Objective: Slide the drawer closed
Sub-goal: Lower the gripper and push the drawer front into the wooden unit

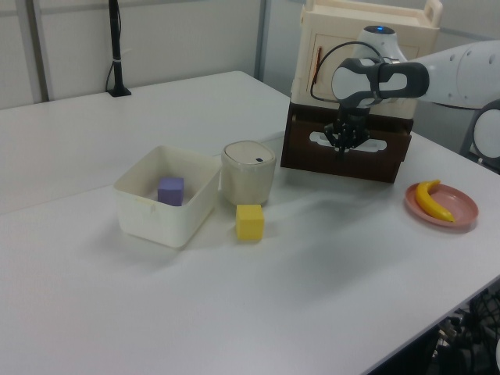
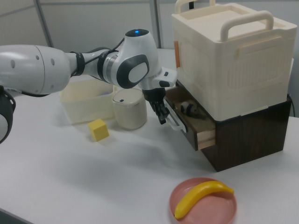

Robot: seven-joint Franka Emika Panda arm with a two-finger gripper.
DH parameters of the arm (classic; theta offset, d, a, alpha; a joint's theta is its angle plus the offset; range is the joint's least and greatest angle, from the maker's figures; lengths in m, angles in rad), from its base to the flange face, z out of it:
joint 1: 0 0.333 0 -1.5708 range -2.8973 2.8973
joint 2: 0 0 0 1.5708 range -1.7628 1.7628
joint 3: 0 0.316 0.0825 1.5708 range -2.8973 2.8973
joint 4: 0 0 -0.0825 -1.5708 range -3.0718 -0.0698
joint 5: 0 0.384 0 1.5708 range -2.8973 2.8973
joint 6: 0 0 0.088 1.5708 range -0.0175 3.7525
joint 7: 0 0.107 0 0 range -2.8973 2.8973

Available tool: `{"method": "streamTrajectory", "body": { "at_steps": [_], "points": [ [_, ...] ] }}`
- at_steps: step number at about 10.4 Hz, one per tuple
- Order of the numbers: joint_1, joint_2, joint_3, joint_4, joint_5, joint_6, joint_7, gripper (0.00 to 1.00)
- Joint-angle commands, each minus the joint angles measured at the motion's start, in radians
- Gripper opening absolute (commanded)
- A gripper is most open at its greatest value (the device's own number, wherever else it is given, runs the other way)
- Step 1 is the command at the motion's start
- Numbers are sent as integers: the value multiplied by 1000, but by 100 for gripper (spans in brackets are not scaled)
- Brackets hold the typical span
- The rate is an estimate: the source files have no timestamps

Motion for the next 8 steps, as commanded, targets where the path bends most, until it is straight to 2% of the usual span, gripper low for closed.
{"method": "streamTrajectory", "body": {
  "at_steps": [1,8],
  "points": [
    [-37,44,-5,26,12,137,0,0],
    [-56,98,-5,32,5,315,-3,0]
  ]
}}
